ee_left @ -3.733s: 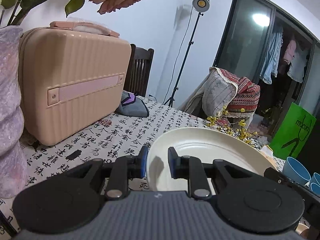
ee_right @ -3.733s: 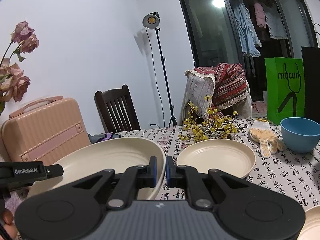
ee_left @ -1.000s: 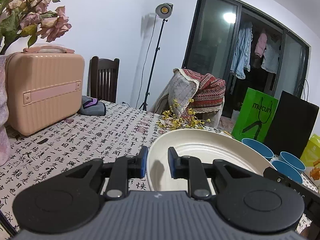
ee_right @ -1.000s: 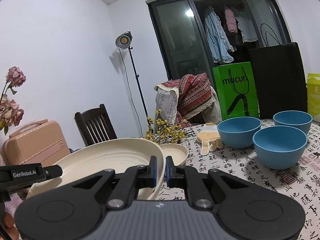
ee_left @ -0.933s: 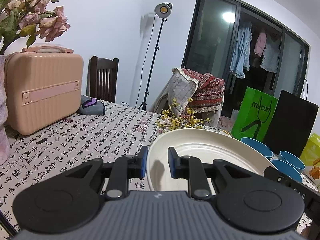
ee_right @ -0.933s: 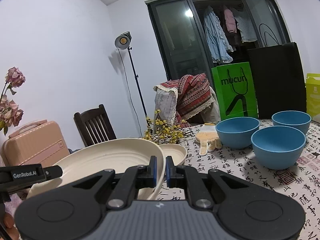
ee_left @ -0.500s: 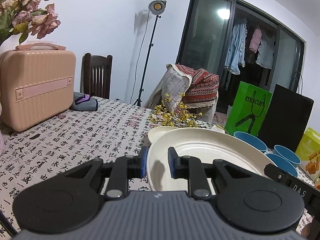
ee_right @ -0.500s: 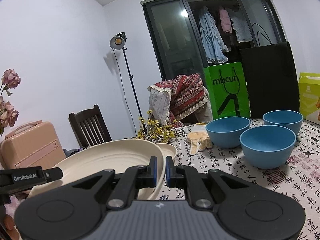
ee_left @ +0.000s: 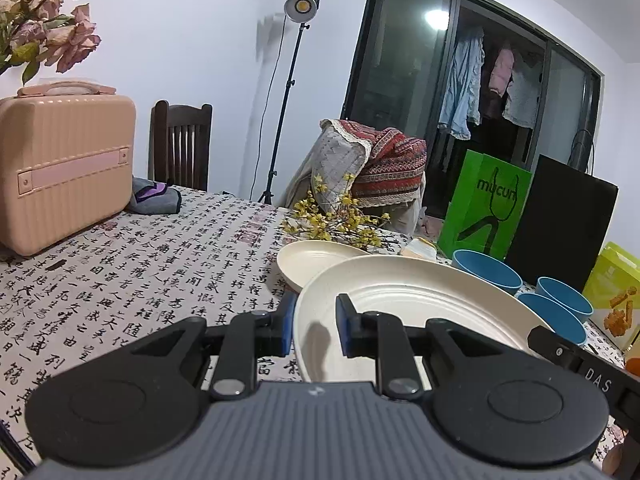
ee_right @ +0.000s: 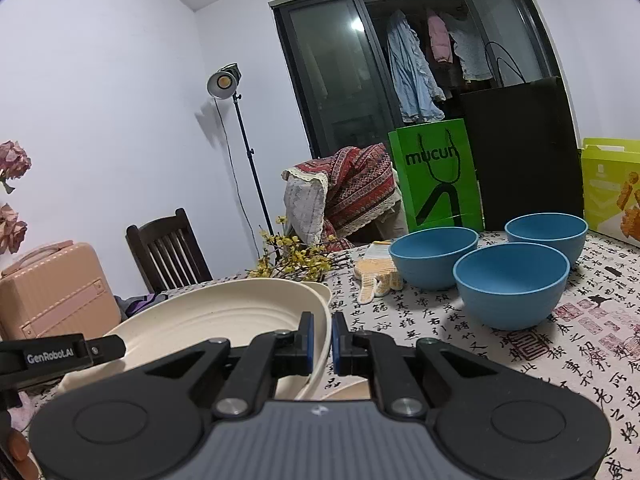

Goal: Organize plates and bowls
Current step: 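Carry the held cream plate past the yellow flowers toward the blue bowls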

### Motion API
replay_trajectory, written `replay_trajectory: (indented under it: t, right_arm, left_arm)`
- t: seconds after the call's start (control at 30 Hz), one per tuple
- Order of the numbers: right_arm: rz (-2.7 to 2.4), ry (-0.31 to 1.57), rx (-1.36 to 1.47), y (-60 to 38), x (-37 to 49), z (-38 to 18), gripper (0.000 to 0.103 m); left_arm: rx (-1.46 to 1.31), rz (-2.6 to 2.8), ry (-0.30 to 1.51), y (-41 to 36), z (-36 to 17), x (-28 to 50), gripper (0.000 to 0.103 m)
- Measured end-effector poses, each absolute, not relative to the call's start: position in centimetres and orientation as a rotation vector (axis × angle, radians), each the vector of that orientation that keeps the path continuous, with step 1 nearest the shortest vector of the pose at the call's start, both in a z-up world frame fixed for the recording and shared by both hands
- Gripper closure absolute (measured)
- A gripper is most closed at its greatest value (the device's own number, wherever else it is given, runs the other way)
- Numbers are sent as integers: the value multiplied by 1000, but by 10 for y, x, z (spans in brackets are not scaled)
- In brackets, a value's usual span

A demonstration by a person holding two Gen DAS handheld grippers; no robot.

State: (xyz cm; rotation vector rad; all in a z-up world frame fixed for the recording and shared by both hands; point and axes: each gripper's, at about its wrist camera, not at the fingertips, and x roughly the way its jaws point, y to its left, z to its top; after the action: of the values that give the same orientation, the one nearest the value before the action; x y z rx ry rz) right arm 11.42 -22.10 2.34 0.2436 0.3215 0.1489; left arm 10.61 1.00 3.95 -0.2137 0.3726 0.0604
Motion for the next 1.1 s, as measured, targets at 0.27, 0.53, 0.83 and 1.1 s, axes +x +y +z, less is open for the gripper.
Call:
replay_trajectory:
  t: [0.27,0.53,0.83,1.1]
  right_arm:
    - [136,321,249,-233,111,21,94]
    - [119,327,252,-244,106,16,94]
    - [97,334,261,-262,99,9,94]
    - [80,341,268,-276,94,3,94]
  left_arm:
    - [-199,47,380,-3,36,104,82]
    - [-181,29,397,-15,30,104,82]
    - [-150,4,412,-33,24,103,82]
    - [-127,-13,419,-47,19,102,82]
